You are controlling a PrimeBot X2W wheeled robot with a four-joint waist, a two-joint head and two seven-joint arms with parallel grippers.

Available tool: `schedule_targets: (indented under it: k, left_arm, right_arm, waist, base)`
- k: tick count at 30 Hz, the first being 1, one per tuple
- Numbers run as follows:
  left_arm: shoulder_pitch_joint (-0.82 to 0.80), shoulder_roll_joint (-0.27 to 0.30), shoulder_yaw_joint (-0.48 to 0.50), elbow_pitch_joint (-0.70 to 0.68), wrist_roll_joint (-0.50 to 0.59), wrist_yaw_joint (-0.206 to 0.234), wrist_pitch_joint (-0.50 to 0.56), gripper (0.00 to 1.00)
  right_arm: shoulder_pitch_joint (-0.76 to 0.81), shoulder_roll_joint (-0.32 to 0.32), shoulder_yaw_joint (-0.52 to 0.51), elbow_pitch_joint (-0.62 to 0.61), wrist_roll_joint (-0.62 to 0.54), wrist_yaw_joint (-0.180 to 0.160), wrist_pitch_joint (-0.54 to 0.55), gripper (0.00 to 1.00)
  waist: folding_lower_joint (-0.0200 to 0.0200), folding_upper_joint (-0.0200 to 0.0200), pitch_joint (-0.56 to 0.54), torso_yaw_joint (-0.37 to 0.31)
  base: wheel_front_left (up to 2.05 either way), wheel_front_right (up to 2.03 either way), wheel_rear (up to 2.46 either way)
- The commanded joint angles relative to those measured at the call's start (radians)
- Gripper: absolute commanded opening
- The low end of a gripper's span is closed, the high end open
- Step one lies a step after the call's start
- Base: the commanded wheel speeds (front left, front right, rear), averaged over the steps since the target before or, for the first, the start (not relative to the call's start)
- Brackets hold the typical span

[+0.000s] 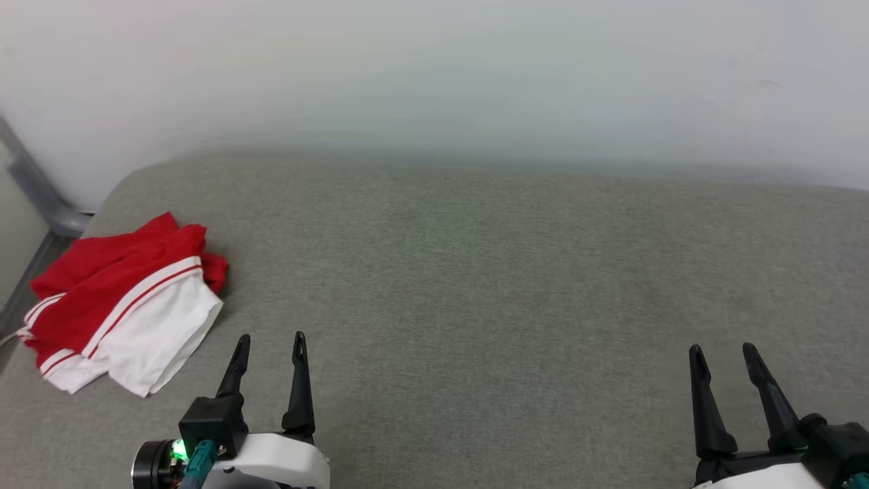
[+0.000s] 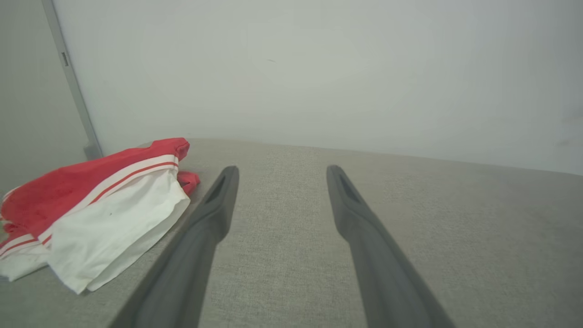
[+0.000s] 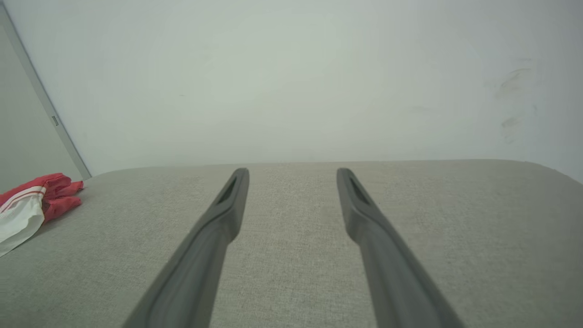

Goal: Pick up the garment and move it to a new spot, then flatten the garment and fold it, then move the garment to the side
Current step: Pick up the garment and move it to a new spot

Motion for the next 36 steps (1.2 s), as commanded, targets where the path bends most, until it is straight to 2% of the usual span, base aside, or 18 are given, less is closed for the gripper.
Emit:
schedule_targets:
  k: [1,22,31,36]
  left_arm:
    - [-0.007,0.0,0.006,0.002,0.003,0.005,-0.003,1.0]
    - [0.008,0.0,0.081,0.01,0.031,0.011,-0.003,1.0]
    - [0.02,0.0,0.109,0.009,0.032,0.004,-0.003,1.0]
    - [0.028,0.0,0.125,0.012,0.027,0.001,-0.003,1.0]
  right_arm:
    - [0.005,0.002,0.003,-0.001,0.002,0.0,-0.002,1.0]
    - [0.012,0.002,0.044,-0.01,-0.024,0.0,-0.002,1.0]
    - [0.007,0.002,0.058,-0.014,-0.027,0.0,-0.002,1.0]
    - [0.004,0.002,0.061,-0.011,-0.029,0.0,-0.002,1.0]
  waist:
    - [0.0,0.0,0.001,0.028]
    - [0.0,0.0,0.009,0.306]
    - [0.0,0.0,0.008,0.379]
    - [0.0,0.0,0.009,0.393]
  base:
    - [0.0,0.0,0.0]
    - [0.0,0.0,0.0]
    - [0.0,0.0,0.0]
    - [0.0,0.0,0.0]
